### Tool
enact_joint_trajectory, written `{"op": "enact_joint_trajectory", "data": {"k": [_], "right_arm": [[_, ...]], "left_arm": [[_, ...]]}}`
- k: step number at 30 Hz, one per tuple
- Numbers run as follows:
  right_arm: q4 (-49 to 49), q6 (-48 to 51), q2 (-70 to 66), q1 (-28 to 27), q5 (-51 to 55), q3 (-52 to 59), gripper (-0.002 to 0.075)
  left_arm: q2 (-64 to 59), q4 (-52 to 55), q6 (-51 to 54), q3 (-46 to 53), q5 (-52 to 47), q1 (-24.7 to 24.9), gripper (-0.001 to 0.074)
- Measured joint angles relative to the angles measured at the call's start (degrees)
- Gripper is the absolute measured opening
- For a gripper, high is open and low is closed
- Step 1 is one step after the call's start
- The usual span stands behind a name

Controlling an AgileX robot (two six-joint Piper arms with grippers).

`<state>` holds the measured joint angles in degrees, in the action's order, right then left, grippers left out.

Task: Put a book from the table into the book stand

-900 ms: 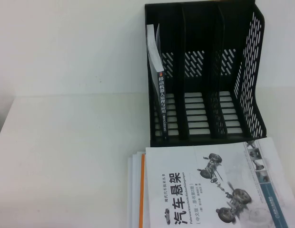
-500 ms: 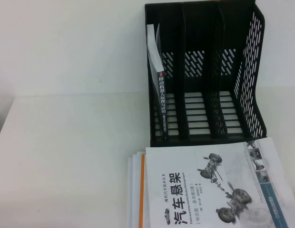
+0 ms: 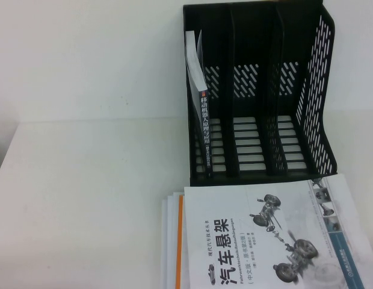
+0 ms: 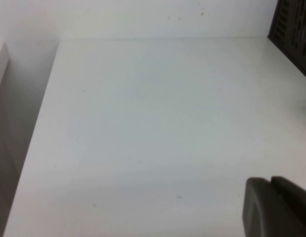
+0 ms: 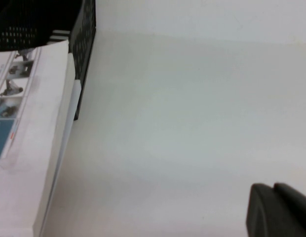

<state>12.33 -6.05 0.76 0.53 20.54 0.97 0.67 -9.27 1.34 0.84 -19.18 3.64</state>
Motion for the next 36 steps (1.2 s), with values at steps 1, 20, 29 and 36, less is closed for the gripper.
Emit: {"op": "enact_joint_trajectory", "data": {"k": [1,20,29,36], "right_arm": [[0.00,0.00,0.00,0.00,0.00,0.00,-0.0004],[2.28,0.13,0.00,0.00,-17.44,0.61,-0.0004],[2.58,0.13,0.00,0.00,-43.22,0.61,-0.0004],[-0.02,0.13,0.00,0.00,-54.55,0.61,-0.0004]], "left_arm": [[0.00,0.00,0.00,0.00,0.00,0.00,-0.0004],[0.00,-0.14,0.00,0.36,22.36,0.00,-0.0004],[0.00,-1.71,-4.25,0.36,38.60,0.00,-0.0004],[0.00,-2.19,-8.45,0.36,42.53,0.00,-0.0004]]}}
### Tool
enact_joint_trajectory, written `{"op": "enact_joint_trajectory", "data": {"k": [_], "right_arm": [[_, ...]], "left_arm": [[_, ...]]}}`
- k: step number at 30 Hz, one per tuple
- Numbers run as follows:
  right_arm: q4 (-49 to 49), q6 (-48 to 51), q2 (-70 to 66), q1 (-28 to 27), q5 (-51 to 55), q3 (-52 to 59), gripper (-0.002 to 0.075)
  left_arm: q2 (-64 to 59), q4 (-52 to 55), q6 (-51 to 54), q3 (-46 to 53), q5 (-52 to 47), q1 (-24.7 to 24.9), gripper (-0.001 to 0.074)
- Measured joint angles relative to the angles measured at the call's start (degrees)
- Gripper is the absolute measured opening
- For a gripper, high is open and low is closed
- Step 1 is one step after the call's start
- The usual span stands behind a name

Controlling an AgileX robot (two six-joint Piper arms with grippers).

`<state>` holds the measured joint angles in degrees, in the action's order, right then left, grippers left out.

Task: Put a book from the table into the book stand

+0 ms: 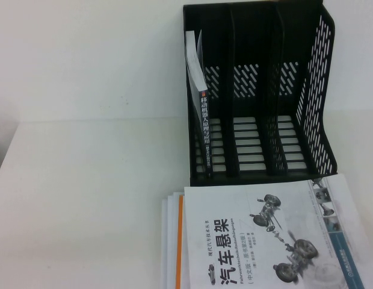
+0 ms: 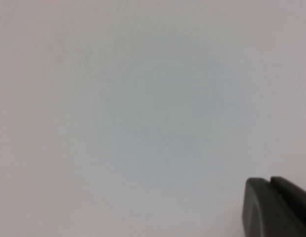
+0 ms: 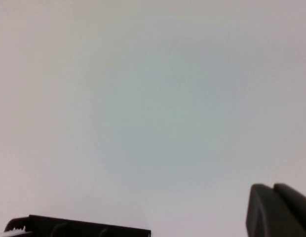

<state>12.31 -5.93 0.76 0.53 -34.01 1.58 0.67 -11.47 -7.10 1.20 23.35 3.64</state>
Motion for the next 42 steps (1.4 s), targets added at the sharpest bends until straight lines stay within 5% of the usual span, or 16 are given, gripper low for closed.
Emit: {"op": "enact_joint_trajectory", "data": {"k": [4,14,21,28,42], "right_arm": [[-0.62,-0.54,0.00,0.00,4.61,-1.28,-0.0004],[-2.03,-2.62,-1.87,0.00,53.33,-25.62,-0.0004],[-10.88,-2.45,-12.84,0.00,69.85,-31.40,-0.0004],[-25.20,7.24,-32.84,0.00,71.20,-31.40,-0.0004],[-38.44,20.87,-69.43,0.00,56.80,-33.71,-0.0004]], "left_arm": [[0.00,-0.79,-3.82,-1.33,-6.04,0.00,-0.0004],[-4.78,0.11,-1.81,-19.23,-41.03,0.00,-0.0004],[-19.31,-12.24,0.91,-26.11,-53.63,0.00,-0.0004],[-30.67,-41.02,20.98,-25.84,-48.72,0.00,-0.0004],[-54.05,-51.10,35.13,-28.67,-62.13,0.00,-0.0004]]}}
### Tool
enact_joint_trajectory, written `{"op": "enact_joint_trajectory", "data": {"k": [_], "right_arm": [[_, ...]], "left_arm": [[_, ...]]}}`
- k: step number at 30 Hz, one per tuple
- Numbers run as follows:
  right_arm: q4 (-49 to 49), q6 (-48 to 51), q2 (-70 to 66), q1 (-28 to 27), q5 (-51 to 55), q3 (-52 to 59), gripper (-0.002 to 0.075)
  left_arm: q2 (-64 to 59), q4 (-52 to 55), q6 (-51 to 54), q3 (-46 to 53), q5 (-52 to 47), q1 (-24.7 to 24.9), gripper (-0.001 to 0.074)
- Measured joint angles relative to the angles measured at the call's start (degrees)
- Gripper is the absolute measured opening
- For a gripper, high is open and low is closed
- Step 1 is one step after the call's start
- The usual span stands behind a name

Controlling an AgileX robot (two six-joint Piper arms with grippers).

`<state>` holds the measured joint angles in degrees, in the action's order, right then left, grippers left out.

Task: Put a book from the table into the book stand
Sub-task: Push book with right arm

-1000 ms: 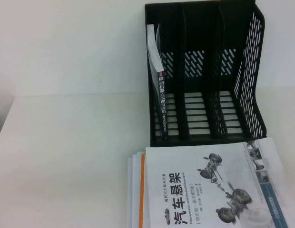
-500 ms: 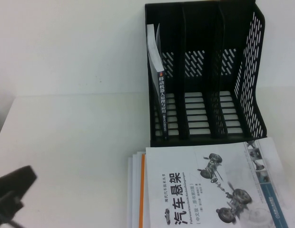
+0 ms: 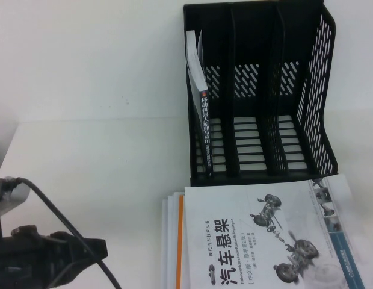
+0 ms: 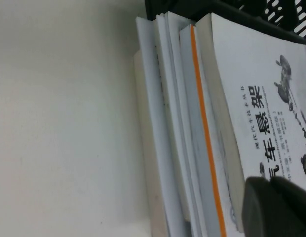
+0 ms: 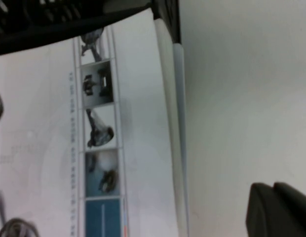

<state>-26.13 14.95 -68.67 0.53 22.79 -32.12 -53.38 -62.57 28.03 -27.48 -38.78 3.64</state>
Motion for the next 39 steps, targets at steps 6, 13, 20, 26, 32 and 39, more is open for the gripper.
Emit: {"op": "enact_joint_trajectory", "data": {"k": [6,13,20,26,32,39], "right_arm": [[-3.61,4.20,-8.60,0.00,-0.44,-2.97,-0.0004],[-9.69,9.48,-11.14,5.49,-1.05,-3.44,-0.0003],[-12.52,9.97,-11.14,10.28,-1.86,-3.80,-0.0003],[-13.99,9.97,-11.14,12.26,-2.65,-3.80,-0.0003],[-15.12,9.97,-11.14,15.72,-4.27,-3.80,-0.0003],[-16.87,9.97,-11.42,18.16,-6.09,-3.80,-0.0003]], "left_arm": [[-1.15,-3.94,3.78,0.00,-0.04,0.00,-0.0004],[-1.05,-5.41,4.85,0.00,1.00,0.00,-0.0004],[-1.16,-6.69,4.85,0.00,1.13,0.00,-0.0004],[-1.28,-7.88,2.48,0.00,1.13,0.00,-0.0004],[-4.15,-11.75,2.09,0.00,-0.08,0.00,0.0011],[-10.43,-20.12,9.53,0.00,-3.35,0.00,0.0322]]}}
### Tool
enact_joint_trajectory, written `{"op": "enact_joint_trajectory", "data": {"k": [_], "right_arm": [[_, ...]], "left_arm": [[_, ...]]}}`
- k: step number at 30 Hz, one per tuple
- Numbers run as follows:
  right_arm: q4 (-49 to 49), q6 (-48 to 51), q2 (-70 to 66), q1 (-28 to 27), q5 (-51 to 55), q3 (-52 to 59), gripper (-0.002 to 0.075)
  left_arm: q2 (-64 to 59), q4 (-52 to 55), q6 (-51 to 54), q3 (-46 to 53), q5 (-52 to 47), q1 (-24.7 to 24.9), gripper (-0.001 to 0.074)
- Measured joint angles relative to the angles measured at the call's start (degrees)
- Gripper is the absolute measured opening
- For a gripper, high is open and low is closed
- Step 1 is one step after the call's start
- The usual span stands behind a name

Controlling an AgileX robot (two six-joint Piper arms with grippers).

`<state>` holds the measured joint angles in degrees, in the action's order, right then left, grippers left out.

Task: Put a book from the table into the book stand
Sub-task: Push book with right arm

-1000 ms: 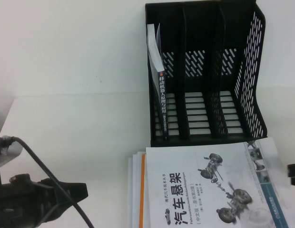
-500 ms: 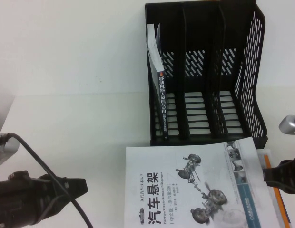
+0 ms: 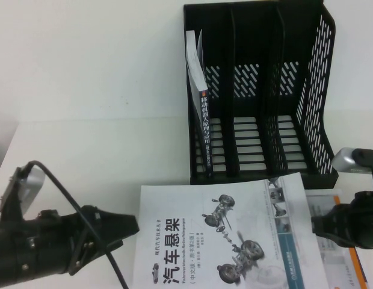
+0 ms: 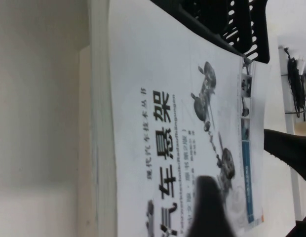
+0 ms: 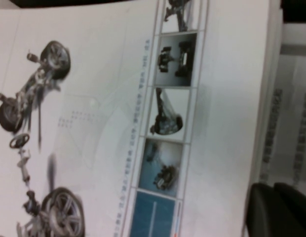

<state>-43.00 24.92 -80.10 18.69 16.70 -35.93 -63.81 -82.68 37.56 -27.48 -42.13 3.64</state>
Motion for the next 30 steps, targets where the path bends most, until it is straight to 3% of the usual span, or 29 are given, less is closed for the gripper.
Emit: {"op": "enact_joint_trajectory", "data": {"k": [3,7,17,30], "right_arm": [[-2.02,0.00,-1.32,0.95,-1.63,-0.14,-0.0003],[-3.53,0.00,-4.49,1.91,-2.27,-1.23,-0.0003],[-4.65,0.97,-6.76,2.49,-2.91,-2.42,-0.0003],[-4.83,1.70,-6.76,2.49,-2.81,-2.42,-0.0003]], "left_arm": [[-3.29,-1.69,3.18,-0.55,-0.25,0.00,0.0460],[-8.38,-1.82,5.06,-1.80,-3.10,-1.65,0.0512],[-21.06,-0.48,10.57,-4.75,-15.43,-12.28,0.0522],[-33.43,-6.81,16.55,-5.05,-19.96,-12.17,0.0523]]}}
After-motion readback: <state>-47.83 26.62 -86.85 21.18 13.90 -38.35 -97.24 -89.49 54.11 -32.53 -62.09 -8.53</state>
